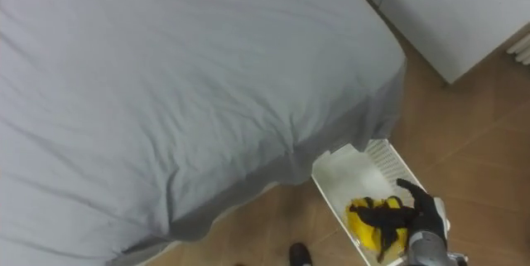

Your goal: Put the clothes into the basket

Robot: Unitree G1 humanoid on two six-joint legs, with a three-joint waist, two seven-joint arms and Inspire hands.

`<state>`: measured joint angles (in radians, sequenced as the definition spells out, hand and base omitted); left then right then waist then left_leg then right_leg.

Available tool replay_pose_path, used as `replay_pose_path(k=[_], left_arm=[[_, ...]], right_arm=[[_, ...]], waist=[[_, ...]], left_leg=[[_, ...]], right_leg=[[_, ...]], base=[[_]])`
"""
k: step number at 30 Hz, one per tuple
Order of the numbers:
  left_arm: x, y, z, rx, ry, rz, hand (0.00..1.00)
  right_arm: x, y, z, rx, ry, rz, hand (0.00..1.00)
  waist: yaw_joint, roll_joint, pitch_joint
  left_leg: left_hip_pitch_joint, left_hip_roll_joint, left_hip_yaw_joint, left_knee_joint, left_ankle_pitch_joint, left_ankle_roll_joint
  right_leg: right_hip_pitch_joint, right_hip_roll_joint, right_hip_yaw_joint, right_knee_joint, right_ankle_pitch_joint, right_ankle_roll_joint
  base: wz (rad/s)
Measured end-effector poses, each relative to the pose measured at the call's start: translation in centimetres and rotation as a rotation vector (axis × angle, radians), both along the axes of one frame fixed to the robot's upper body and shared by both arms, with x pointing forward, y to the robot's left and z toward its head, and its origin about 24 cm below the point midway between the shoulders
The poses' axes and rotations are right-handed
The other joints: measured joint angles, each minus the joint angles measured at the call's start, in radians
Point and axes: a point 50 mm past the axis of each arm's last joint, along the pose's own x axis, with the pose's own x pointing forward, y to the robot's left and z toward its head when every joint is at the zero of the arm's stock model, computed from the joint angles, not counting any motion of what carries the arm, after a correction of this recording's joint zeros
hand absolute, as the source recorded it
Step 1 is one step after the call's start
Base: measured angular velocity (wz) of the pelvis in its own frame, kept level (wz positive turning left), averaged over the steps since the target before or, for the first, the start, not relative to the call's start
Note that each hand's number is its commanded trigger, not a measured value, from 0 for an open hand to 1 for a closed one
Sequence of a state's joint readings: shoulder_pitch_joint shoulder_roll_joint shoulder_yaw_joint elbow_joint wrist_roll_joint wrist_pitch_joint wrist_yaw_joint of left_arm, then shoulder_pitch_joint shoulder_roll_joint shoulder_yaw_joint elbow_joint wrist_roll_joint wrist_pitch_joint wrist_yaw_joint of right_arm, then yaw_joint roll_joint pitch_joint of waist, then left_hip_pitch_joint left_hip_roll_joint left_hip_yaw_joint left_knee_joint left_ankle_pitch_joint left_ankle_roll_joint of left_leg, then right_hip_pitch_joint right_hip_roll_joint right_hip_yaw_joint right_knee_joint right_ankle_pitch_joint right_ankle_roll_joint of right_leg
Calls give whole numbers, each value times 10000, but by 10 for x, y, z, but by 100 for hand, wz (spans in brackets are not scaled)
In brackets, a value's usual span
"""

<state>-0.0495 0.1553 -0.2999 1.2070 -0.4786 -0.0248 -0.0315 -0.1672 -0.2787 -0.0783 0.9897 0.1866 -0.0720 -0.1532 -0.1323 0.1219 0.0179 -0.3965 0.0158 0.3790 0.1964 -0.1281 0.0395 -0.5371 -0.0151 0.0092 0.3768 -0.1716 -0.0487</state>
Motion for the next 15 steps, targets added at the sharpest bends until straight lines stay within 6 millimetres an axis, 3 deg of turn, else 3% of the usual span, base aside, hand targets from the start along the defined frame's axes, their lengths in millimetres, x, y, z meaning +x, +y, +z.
replay_pose_path(k=[11, 15], left_arm=[[0, 2, 0, 92, -7, -184, 0], [-1, 1, 0, 107, 29, -405, 0]], right_arm=[[-4, 1, -4, 23, 263, 102, 0], [-5, 1, -4, -85, 222, 236, 0]], waist=[[4, 7, 34], [8, 207, 120]], left_leg=[[33, -64, -84, 11, 0, 1], [83, -47, -82, 13, -1, 1]], right_leg=[[187, -42, -156, -149, -24, 11], [251, -71, -153, -182, -32, 28]], base=[[5], [0]])
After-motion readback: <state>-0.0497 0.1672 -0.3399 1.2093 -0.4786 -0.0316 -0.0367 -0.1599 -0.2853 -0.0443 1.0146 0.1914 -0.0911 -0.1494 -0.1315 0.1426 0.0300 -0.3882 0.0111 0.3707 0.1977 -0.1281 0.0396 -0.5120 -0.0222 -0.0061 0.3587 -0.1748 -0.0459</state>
